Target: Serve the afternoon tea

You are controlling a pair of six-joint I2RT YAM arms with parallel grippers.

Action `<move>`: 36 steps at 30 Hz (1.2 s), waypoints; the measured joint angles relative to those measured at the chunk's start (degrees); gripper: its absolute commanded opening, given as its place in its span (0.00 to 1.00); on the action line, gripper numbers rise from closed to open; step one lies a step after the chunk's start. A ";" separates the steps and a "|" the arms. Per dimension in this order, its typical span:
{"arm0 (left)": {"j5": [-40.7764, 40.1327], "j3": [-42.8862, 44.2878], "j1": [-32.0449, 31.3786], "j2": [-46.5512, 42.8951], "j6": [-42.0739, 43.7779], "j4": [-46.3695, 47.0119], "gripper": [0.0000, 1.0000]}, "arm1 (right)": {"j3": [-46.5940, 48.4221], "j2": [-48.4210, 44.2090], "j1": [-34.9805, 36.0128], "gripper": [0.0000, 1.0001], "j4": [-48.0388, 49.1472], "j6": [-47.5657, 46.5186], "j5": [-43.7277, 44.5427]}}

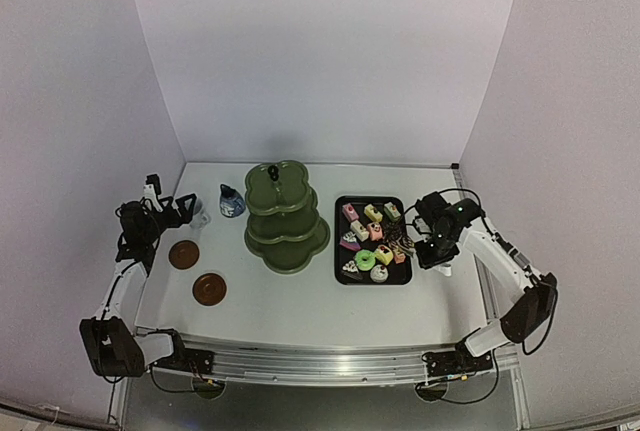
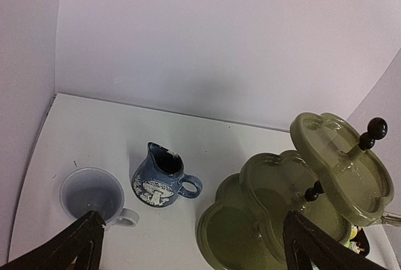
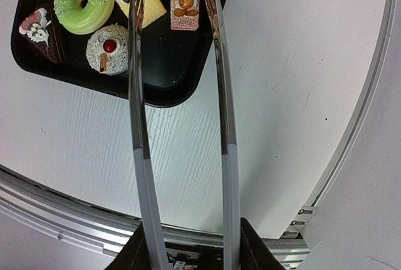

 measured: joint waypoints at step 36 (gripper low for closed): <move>0.26 0.02 0.00 0.01 1.05 -0.07 1.00 | -1.62 -0.38 0.00 0.35 -1.63 -12.83 1.55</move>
